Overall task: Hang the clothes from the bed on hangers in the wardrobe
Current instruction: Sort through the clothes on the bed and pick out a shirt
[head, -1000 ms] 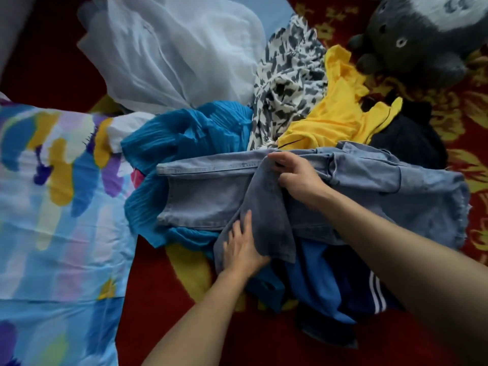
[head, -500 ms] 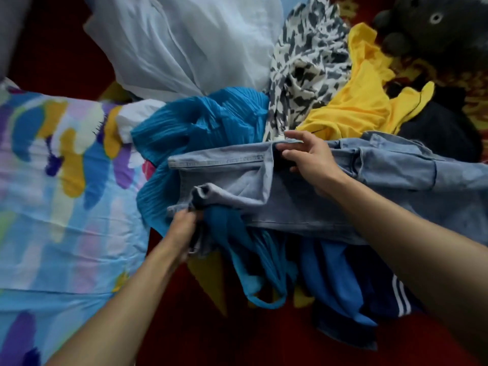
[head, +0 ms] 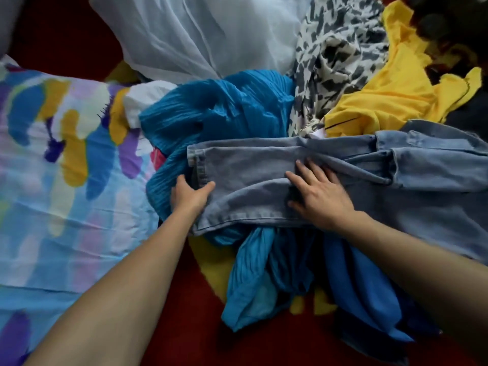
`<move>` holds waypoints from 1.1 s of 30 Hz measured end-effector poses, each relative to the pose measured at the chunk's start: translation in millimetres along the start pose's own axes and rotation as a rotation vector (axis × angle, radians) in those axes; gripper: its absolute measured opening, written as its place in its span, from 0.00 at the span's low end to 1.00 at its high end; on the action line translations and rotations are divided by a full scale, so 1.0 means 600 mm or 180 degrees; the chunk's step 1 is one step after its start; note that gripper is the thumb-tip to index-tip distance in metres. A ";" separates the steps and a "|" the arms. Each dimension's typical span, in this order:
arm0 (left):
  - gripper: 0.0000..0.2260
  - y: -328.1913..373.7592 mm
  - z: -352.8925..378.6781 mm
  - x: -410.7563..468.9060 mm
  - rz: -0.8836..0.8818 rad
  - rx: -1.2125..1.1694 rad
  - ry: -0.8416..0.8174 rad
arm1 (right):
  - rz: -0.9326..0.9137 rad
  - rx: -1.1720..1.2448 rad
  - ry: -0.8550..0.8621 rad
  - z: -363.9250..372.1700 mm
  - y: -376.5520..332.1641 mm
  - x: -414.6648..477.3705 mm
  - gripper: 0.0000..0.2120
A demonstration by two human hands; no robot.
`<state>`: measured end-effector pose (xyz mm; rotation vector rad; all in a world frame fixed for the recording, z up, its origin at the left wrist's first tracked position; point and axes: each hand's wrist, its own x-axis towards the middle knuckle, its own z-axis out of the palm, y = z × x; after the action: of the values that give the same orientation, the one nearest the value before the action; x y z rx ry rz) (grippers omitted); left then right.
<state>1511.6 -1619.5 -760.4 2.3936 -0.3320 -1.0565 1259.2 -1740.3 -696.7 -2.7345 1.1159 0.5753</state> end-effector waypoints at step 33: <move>0.12 0.445 0.249 -0.565 0.2467 0.1505 0.0051 | 0.2041 0.2685 0.0774 -0.038 0.465 -0.450 0.22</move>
<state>1168.3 -1758.3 -493.4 2.2854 -1.4928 -0.6271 895.1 -1772.0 -563.0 -1.7317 1.7812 -0.1839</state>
